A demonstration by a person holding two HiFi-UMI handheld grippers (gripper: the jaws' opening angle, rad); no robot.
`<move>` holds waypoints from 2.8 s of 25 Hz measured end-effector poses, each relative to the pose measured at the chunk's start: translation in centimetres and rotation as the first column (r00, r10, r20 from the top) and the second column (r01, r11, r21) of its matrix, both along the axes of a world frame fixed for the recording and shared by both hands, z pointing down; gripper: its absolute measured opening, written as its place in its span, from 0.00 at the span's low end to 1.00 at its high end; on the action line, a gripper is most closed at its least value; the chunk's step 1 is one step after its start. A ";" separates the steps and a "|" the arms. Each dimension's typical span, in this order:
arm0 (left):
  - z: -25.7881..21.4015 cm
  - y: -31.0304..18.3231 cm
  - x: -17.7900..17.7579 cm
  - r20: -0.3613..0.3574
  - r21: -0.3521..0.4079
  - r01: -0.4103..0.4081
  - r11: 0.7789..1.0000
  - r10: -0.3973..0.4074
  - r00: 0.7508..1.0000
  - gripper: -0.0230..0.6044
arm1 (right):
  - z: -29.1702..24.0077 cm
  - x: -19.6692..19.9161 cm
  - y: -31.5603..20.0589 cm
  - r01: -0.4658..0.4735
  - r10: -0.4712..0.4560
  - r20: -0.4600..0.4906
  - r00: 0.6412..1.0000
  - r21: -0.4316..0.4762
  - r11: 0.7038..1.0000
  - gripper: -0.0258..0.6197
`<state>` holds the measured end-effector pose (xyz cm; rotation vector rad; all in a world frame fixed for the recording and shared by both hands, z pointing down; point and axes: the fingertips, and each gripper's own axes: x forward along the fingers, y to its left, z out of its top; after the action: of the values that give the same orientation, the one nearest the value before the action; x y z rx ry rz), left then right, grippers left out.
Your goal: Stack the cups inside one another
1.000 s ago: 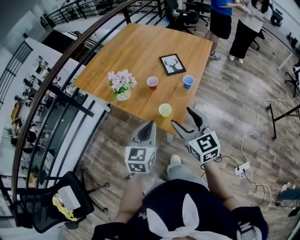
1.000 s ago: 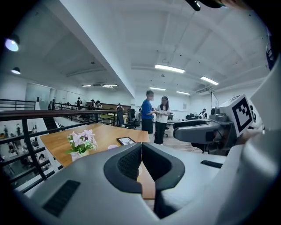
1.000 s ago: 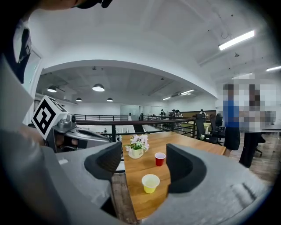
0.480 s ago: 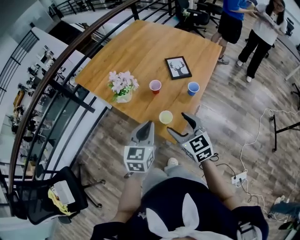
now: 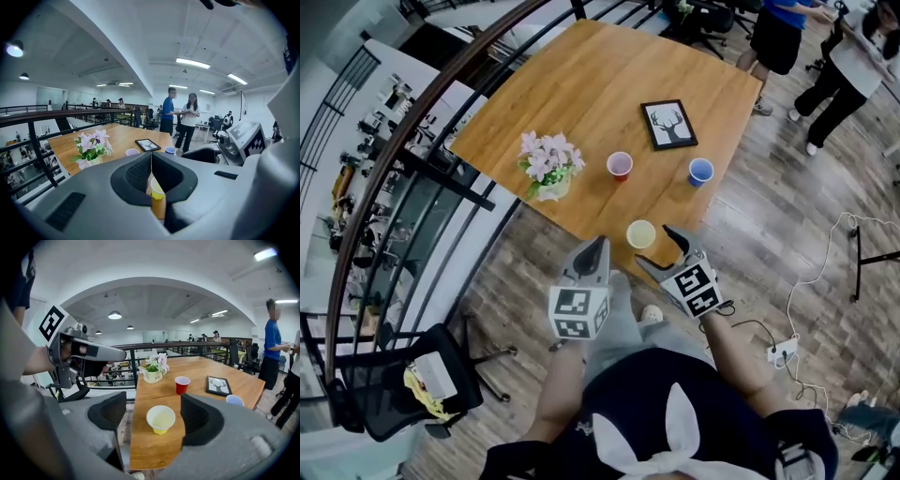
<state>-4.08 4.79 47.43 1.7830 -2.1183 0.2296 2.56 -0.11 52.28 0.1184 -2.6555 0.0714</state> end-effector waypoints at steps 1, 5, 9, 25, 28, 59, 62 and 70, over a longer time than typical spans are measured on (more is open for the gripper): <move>0.2 -0.4 -0.4 -0.005 -0.007 -0.006 1.000 0.006 1.000 0.07 | 0.6 -0.3 -0.2 -0.006 0.006 -0.010 1.000 -0.014 1.000 0.59; 1.5 -2.4 -2.0 -0.016 -0.043 -0.050 0.998 0.049 0.999 0.07 | 3.1 -1.6 -1.5 -0.032 0.028 -0.070 0.997 -0.057 0.998 0.59; 3.1 -3.8 -3.3 -0.047 -0.079 -0.088 0.993 0.084 0.995 0.07 | 5.4 -2.5 -1.9 -0.039 0.029 -0.132 0.991 -0.079 0.996 0.60; 6.7 -7.8 -4.8 -0.117 -0.149 -0.217 0.965 0.201 0.973 0.07 | 10.8 -4.5 -2.6 -0.021 -0.005 -0.304 0.953 -0.083 0.996 0.64; 6.9 -8.0 -5.0 -0.129 -0.154 -0.227 0.962 0.208 0.970 0.07 | 11.4 -4.7 -2.7 -0.020 -0.008 -0.336 0.942 -0.081 0.997 0.64; 7.1 -8.4 -7.4 -0.147 -0.155 -0.268 0.951 0.246 0.958 0.07 | 10.3 -6.1 -3.7 -0.010 -0.002 -0.384 0.923 -0.029 1.000 0.58; 7.0 -8.5 -7.5 -0.147 -0.151 -0.267 0.952 0.245 0.958 0.07 | 9.3 -6.4 -4.4 -0.018 0.009 -0.369 0.929 -0.021 1.000 0.58; 6.3 -8.9 -7.9 -0.152 -0.129 -0.259 0.957 0.239 0.959 0.07 | 4.7 -7.4 -6.7 -0.070 0.058 -0.281 0.958 -0.034 0.997 0.58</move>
<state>-12.03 -4.12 53.69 1.9177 -1.7352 0.3129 -4.82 -6.80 56.98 0.1862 -2.3652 0.1250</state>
